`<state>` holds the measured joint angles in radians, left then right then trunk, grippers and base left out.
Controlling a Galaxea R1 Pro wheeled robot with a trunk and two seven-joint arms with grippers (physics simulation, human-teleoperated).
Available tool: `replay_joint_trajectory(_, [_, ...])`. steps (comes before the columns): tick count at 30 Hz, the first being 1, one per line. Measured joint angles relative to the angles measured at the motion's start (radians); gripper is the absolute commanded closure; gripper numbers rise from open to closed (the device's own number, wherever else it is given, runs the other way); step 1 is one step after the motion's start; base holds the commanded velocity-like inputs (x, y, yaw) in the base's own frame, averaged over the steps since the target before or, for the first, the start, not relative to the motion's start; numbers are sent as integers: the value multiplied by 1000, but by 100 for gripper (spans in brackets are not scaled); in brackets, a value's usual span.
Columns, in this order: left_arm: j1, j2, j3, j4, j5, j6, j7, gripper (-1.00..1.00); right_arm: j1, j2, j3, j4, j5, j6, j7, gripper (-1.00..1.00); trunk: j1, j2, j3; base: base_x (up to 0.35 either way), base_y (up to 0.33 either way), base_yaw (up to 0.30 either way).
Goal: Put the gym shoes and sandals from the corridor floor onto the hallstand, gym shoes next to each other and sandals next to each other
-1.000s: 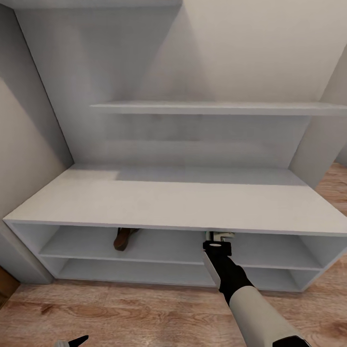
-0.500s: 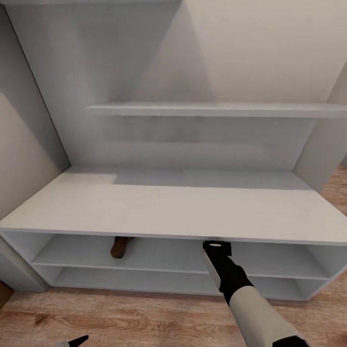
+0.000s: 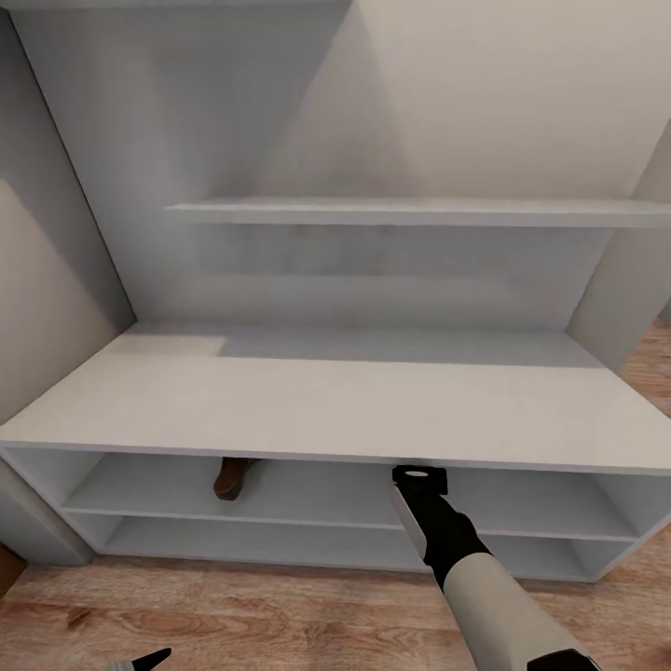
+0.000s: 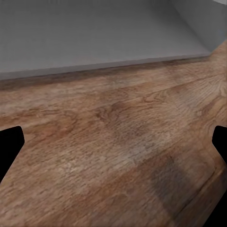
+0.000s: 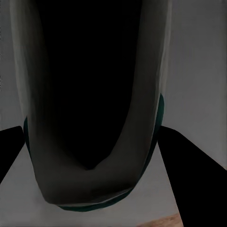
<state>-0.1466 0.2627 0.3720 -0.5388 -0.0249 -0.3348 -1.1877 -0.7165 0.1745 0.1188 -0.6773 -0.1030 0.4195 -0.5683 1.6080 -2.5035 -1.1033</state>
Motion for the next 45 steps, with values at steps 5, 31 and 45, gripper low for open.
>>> replay_joint_trajectory(5, [0, 0, 0, 0, 0, 0, 0, -100, 0, 0, 0, 0, 1, 1, -1, -100, 0, 0, 0, 0, 0, 0])
replay_joint_trajectory(31, [0, 0, 0, 1, 0, 0, 0, -100, 0, 0, 0, -1, -1, 1, -1, -100, 0, 0, 0, 0, 0, 0])
replay_joint_trajectory(45, [0, 1, 0, 1, 0, 0, 0, -100, 0, 0, 1, 0, 3, 3, 3, -100, 1, 0, 0, -152, 0, 0])
